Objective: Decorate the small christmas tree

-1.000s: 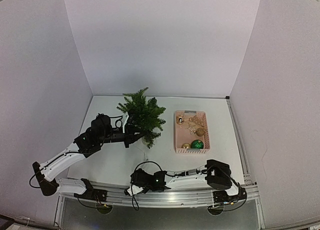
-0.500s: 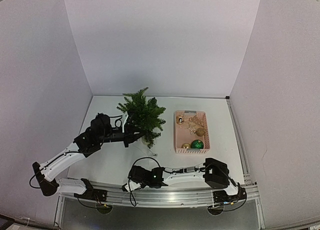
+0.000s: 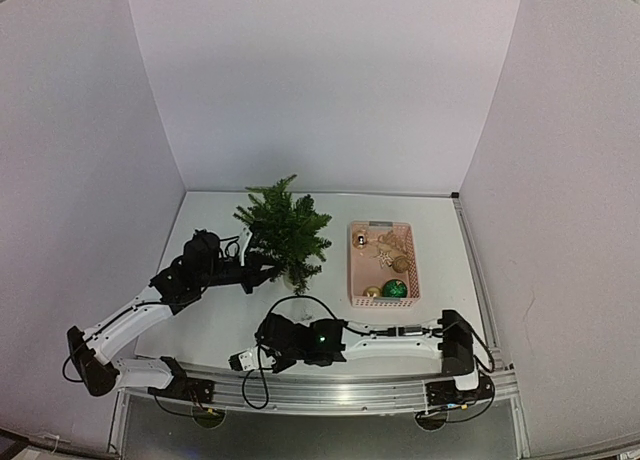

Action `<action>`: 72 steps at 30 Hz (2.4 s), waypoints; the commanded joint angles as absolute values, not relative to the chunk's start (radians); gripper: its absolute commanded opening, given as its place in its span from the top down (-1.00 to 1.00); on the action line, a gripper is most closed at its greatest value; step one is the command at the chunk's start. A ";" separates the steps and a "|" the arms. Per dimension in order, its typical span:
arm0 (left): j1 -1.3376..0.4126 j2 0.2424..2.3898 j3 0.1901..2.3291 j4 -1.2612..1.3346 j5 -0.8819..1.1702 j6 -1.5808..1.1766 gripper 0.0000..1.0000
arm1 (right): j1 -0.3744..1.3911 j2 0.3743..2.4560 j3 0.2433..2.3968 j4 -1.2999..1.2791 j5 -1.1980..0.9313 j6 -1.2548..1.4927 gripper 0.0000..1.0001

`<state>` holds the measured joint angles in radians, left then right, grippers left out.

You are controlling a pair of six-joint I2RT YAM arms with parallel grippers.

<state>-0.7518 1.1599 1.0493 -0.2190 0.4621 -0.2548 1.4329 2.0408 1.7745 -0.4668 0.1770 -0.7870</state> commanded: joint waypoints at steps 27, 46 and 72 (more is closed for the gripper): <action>-0.684 1.092 1.123 -0.219 0.470 -0.014 1.00 | 1.185 1.509 1.767 -0.170 -0.022 -0.446 1.00; -0.620 1.048 1.044 -0.257 0.435 -0.043 1.00 | 1.083 1.814 2.167 0.079 0.035 -0.452 1.00; -0.619 1.014 1.249 -0.219 0.496 0.037 -0.71 | 1.008 2.244 2.629 0.205 -0.186 -0.324 1.00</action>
